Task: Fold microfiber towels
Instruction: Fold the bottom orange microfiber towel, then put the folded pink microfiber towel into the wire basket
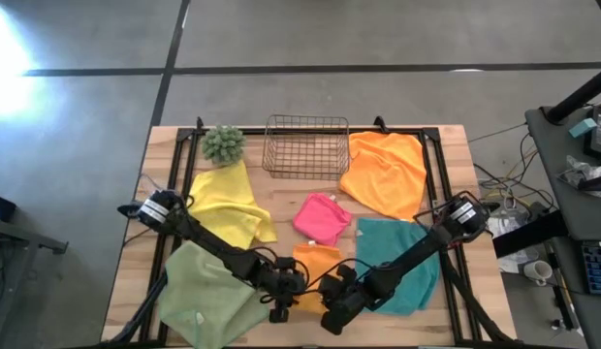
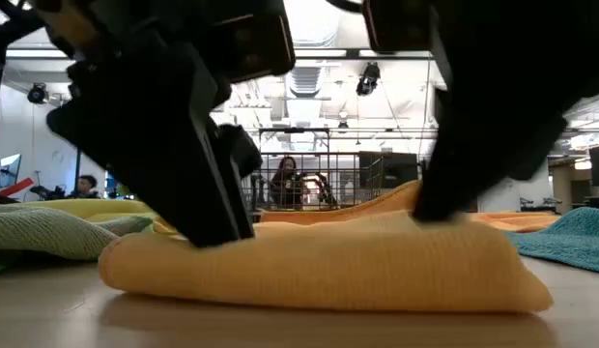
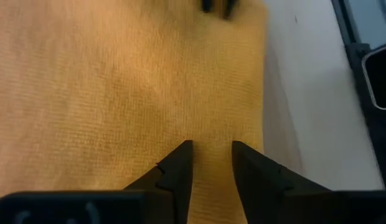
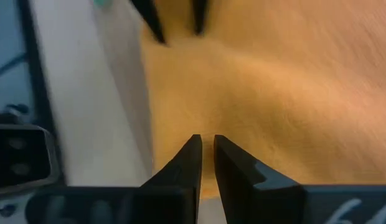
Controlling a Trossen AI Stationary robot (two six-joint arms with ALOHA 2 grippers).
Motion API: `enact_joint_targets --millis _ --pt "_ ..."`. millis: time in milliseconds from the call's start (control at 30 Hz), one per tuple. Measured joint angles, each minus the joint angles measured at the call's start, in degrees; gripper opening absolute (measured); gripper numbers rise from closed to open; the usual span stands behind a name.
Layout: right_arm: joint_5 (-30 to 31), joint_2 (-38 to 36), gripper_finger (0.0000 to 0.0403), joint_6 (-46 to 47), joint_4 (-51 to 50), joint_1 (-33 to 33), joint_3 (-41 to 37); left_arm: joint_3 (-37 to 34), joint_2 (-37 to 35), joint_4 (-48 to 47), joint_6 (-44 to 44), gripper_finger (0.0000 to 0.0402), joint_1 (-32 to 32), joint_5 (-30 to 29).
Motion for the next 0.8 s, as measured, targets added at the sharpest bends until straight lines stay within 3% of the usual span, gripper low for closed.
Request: enact_joint_targets --millis 167,500,633,800 --pt "-4.25 2.52 0.0034 1.99 1.90 0.63 0.11 0.06 0.32 0.31 -2.02 0.0088 -0.75 1.83" --pt "-3.80 -0.38 0.0034 2.88 1.74 3.98 0.11 0.14 -1.92 -4.04 -2.48 0.0088 -1.35 1.36" --pt "-3.66 -2.63 0.0034 1.21 1.42 4.76 0.24 0.34 -4.94 -7.68 -0.13 0.0088 -1.35 -0.83" --pt "-0.15 -5.40 0.0034 -1.80 0.56 4.99 0.22 0.64 -11.14 -15.98 7.81 0.0088 -1.26 -7.94"
